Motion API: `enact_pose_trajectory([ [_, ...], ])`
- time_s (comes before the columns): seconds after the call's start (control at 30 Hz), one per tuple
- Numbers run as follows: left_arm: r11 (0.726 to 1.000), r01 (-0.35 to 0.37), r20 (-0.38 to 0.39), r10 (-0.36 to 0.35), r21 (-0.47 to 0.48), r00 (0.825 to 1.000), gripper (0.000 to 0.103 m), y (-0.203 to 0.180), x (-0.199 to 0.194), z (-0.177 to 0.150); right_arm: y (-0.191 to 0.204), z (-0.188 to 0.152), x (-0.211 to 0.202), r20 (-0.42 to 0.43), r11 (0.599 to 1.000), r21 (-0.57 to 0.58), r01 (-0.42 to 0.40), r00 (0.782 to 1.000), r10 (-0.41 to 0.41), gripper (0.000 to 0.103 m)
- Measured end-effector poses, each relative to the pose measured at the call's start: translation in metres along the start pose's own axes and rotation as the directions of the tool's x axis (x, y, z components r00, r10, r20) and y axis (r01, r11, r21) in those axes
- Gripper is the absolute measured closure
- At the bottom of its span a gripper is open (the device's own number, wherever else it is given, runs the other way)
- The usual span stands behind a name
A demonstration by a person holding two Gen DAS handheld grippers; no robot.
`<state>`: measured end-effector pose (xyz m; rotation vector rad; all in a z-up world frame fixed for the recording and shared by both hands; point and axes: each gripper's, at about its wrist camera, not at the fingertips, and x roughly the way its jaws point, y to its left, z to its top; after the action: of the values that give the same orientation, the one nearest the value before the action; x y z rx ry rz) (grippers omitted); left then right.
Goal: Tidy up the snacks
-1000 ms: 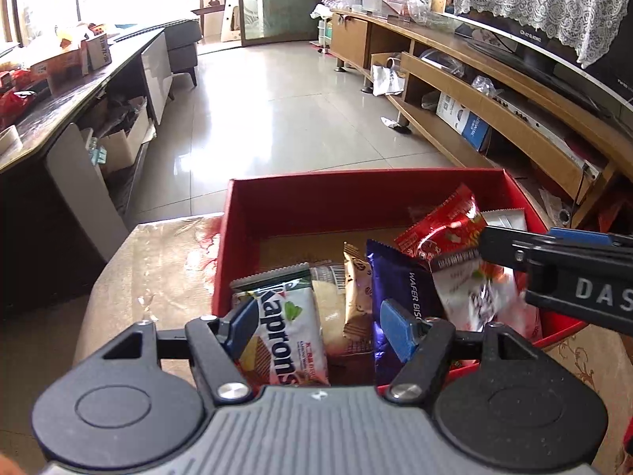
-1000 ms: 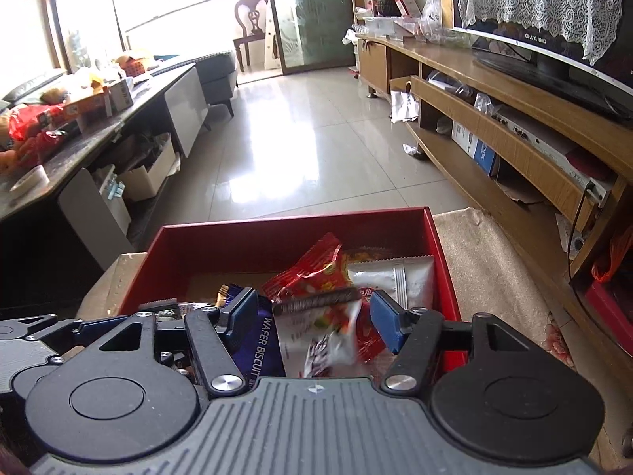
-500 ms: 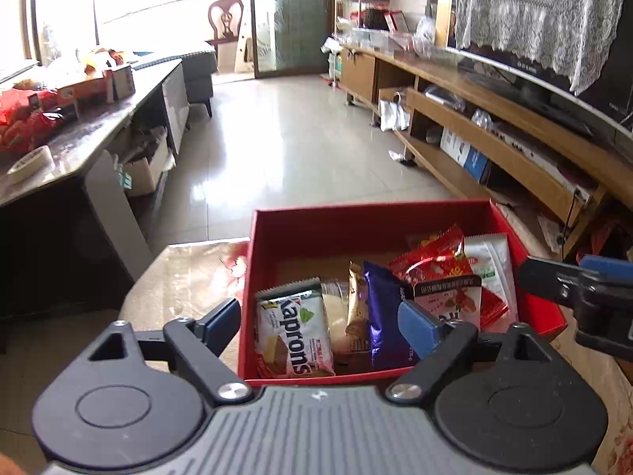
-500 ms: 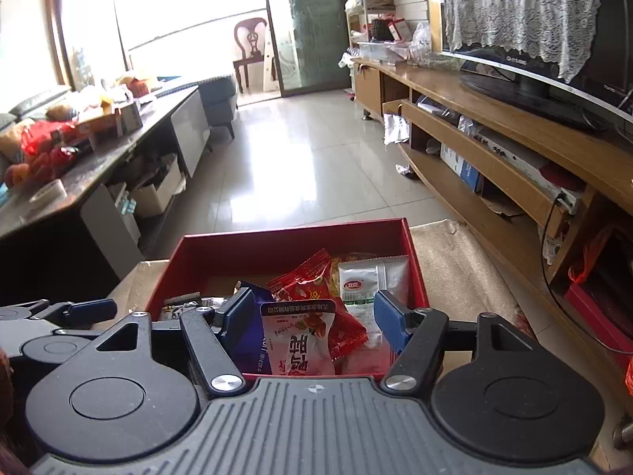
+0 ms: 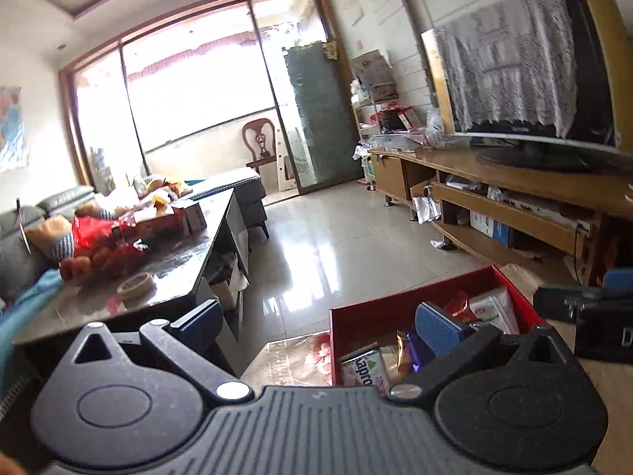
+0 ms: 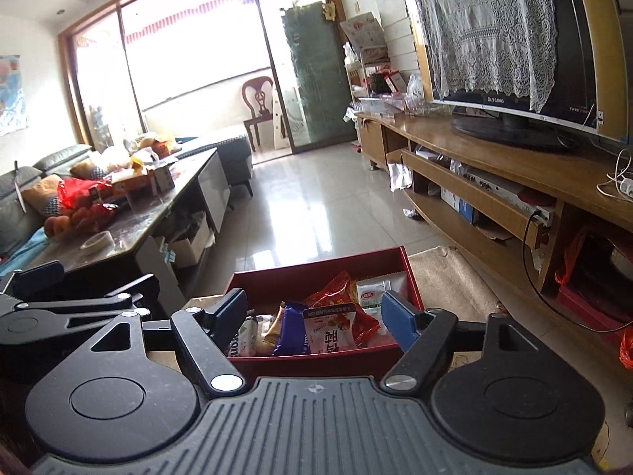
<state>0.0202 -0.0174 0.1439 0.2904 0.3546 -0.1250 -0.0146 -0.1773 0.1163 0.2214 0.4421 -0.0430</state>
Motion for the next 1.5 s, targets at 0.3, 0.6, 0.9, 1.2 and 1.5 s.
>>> enact_pose_trajectory([
  [0.3, 0.998, 0.052, -0.173, -0.055, -0.017, 0.983, 0.002, -0.007, -0.004, -0.036, 0.001, -0.033, -0.03, -0.003, 0.998, -0.033, 0.059, 0.998, -0.059, 0.019],
  [0.6, 0.991, 0.107, -0.293, -0.127, -0.085, 0.947, 0.002, -0.014, -0.003, -0.061, -0.005, -0.06, -0.025, -0.126, 0.994, -0.033, 0.108, 0.986, -0.111, 0.019],
  [0.9, 0.986, 0.13, -0.363, -0.16, -0.104, 0.918, 0.002, -0.017, 0.0, -0.077, -0.002, -0.073, -0.025, -0.185, 0.992, -0.042, 0.121, 0.974, -0.127, 0.019],
  [1.2, 0.977, 0.154, -0.434, -0.205, -0.15, 0.877, 0.002, -0.017, -0.003, -0.096, -0.001, -0.088, -0.031, -0.232, 0.99, -0.05, 0.13, 0.963, -0.138, 0.019],
  [1.5, 0.973, 0.16, -0.485, -0.222, -0.167, 0.846, 0.002, -0.021, -0.009, -0.113, -0.006, -0.105, -0.038, -0.295, 0.988, -0.044, 0.145, 0.943, -0.152, 0.019],
])
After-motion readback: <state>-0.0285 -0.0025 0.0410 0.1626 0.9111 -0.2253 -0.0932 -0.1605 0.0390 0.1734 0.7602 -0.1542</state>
